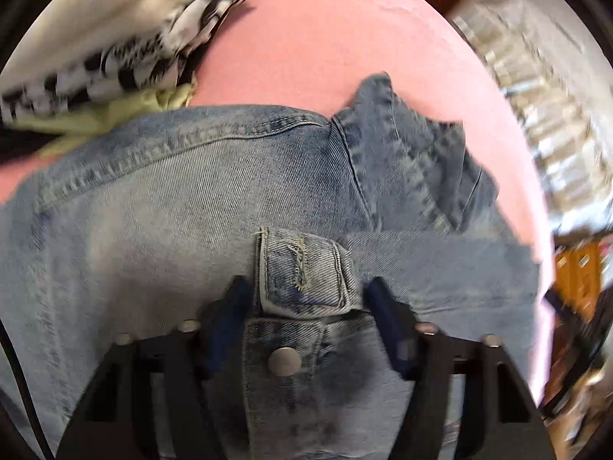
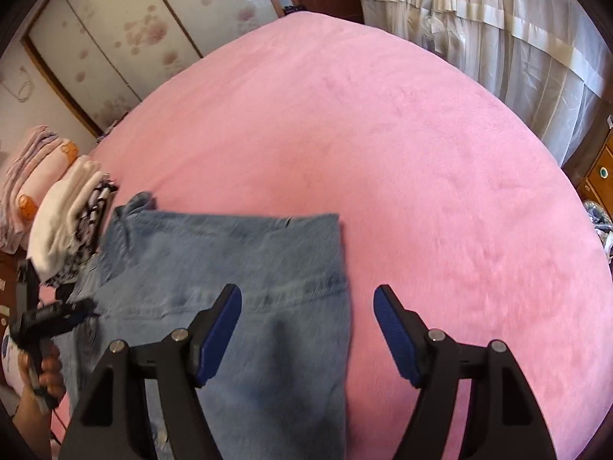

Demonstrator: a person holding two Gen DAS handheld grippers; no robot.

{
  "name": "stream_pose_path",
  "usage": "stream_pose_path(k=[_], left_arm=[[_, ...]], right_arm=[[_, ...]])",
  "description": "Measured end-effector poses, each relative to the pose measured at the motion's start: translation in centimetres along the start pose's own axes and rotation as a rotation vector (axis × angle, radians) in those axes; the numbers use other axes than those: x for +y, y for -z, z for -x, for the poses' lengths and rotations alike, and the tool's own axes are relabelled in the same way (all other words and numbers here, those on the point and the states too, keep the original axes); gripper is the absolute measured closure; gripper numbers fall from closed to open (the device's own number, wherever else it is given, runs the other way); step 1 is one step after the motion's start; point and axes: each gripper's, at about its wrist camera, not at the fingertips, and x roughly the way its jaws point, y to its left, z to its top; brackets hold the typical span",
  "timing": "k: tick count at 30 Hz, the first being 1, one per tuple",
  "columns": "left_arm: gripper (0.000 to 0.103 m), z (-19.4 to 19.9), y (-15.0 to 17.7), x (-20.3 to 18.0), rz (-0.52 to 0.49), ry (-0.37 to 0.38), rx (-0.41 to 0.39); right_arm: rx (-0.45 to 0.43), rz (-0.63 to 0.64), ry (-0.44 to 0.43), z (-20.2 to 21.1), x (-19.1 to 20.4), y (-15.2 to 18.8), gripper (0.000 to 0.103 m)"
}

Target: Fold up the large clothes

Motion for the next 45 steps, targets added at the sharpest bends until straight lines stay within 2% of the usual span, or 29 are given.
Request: stream_pose_path(k=[1, 2, 3, 4, 5, 6, 7, 8, 11, 13, 15, 17, 20, 22, 24, 27, 32, 35, 37, 40, 43, 45], left_arm=[[0.063, -0.1, 0.1, -0.2, -0.017, -0.021, -0.005], [0.064, 0.0, 0.4, -0.4, -0.026, -0.025, -0.014], [0.071, 0.2, 0.4, -0.6, -0.031, -0.027, -0.026], [0.074, 0.6, 0.4, -0.7, -0.034, -0.026, -0.035], [0.075, 1.1, 0.5, -0.8, -0.038, -0.029, -0.051], [0.076, 1.9, 0.7, -1.3, -0.051, -0.042, -0.079], [0.077, 2.6, 0.8, -1.7, -0.061, -0.050, -0.104], [0.077, 3.4, 1.0, -2.1, -0.072, -0.057, -0.134], [0.077, 4.2, 1.1, -2.6, -0.095, -0.082, -0.189], [0.077, 2.7, 0.9, -2.0, -0.093, -0.095, -0.150], [0.076, 1.0, 1.1, -1.3, -0.106, -0.151, -0.121], [0.074, 0.7, 1.2, -1.2, -0.110, -0.172, -0.118], [0.069, 1.9, 1.1, -1.5, -0.101, -0.178, -0.106], [0.068, 3.4, 1.6, -1.4, -0.104, -0.196, -0.117], [0.067, 4.9, 2.2, -1.6, -0.096, -0.207, -0.144], [0.067, 6.9, 4.1, -2.7, -0.098, -0.171, -0.178], [0.067, 5.5, 7.2, -6.0, -0.094, -0.056, -0.149], [0.067, 3.7, 8.7, -8.1, -0.105, -0.061, -0.139], [0.067, 2.3, 9.5, -8.7, -0.098, -0.074, -0.119], [0.067, 1.3, 10.2, -8.9, -0.120, -0.105, -0.140], [0.067, 1.4, 10.3, -8.8, -0.148, -0.096, -0.139], [0.067, 1.4, 10.3, -8.5, -0.143, -0.081, -0.133]], right_arm=[[0.014, 0.001, 0.006, -0.7, -0.1, 0.0, 0.031], [0.037, 0.002, 0.020, -1.8, -0.2, -0.2, 0.031], [0.054, 0.004, 0.039, -2.8, -0.3, -0.3, 0.033], [0.061, 0.010, 0.053, -3.4, -0.4, -0.3, 0.037], [0.055, 0.038, 0.056, -3.7, -0.1, -0.3, 0.053], [0.051, 0.061, 0.050, -3.6, 0.3, -0.4, 0.094], [0.040, 0.081, 0.072, -3.3, 0.7, -0.4, 0.095], [-0.014, 0.106, 0.110, -2.2, 1.3, -0.6, 0.095], [-0.119, 0.121, 0.134, -0.4, 1.7, -0.7, 0.095], [-0.080, 0.121, 0.159, -1.9, 1.3, -0.8, 0.095], [-0.018, 0.167, 0.217, -4.4, 1.4, -0.2, 0.094], [-0.009, 0.169, 0.230, -4.2, 1.5, -0.2, 0.093], [-0.006, 0.092, 0.181, -1.6, 0.8, -0.7, 0.086], [-0.046, 0.071, 0.129, 1.2, 0.7, -0.5, 0.079], [-0.070, 0.090, 0.115, 3.1, 1.3, 0.5, 0.075], [-0.073, 0.155, 0.076, 4.7, 3.7, 2.8, 0.075], [-0.016, 0.258, -0.043, 3.7, 10.7, 7.4, 0.075], [0.025, 0.344, -0.074, 1.7, 15.3, 10.6, 0.075], [0.057, 0.367, -0.075, 0.4, 16.6, 12.3, 0.075], [0.061, 0.395, -0.005, -0.9, 15.6, 13.2, 0.079], [-0.016, 0.382, 0.151, 0.2, 12.1, 12.7, 0.084], [-0.043, 0.327, 0.208, 1.1, 8.3, 11.9, 0.090]])
